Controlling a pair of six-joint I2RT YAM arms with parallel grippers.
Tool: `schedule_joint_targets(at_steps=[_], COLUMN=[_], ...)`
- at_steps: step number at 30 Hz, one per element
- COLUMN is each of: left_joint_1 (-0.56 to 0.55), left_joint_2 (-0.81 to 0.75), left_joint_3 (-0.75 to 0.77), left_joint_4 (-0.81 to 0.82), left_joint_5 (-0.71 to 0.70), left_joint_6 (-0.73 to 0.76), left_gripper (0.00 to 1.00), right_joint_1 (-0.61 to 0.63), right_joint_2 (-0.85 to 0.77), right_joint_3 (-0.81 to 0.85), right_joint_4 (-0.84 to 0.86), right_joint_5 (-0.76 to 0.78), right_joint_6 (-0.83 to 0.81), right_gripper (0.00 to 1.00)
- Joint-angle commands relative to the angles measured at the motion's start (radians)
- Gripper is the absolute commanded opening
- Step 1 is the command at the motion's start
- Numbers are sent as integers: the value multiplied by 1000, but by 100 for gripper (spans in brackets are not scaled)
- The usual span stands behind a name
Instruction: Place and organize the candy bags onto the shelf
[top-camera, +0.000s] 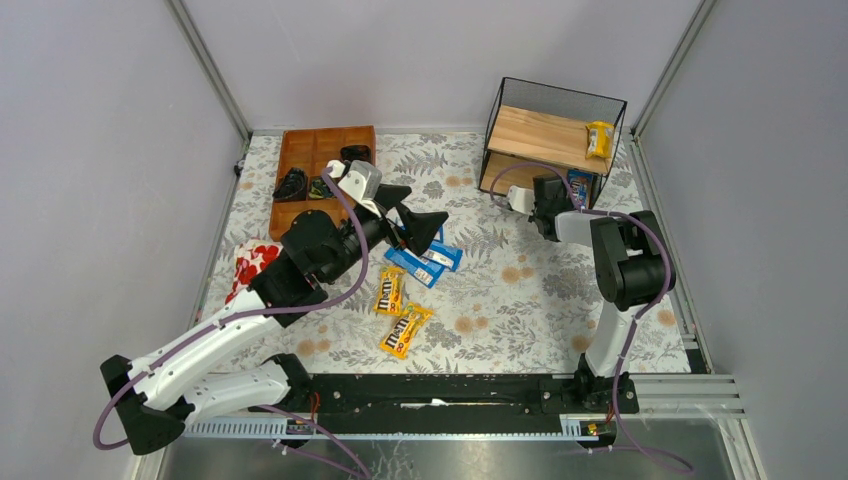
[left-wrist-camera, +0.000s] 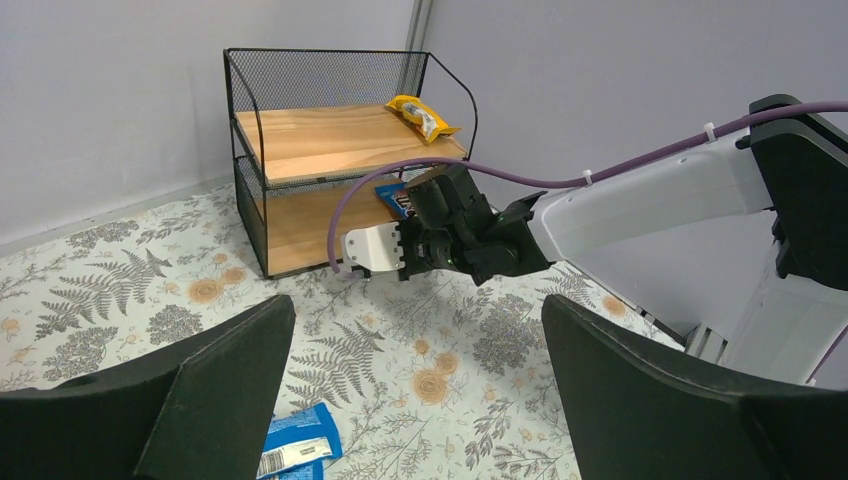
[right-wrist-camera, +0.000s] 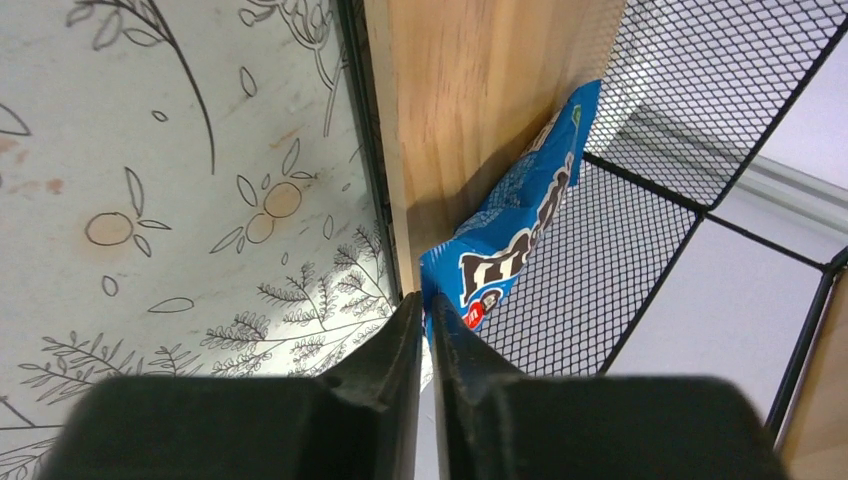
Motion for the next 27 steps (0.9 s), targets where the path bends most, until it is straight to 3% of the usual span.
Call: schedule_joint_targets(at_steps=[1,3,14,17,24,27], left_joint_1=[-6,-7,-13,-12,-12,-13], left_joint_2=[-6,-4,16,16,-11,-22], left_joint_3=[3,3,0,2,8,10], left_joint_4=[57,59,60,59,57,54], left_joint_5=[5,5,2,7,24,18], left_joint_6=[-6,-6,-3,-6,-10,-8], left_gripper=[99,99,99,99,99,99], right_joint_1=[-17,-29,-70,-59,58,136], right_joint_2=[10,12,4,-23,-241,-365], right_joint_3=[32,24,3,-17,-100,-159], right_joint_4=[6,20,73,88,13,-69], right_joint_5=[42,30,-52,-59,-58,-52], right_joint_6=[-11,-30,-62,-26,167,302], right_gripper=[8,0,2,25,58,65])
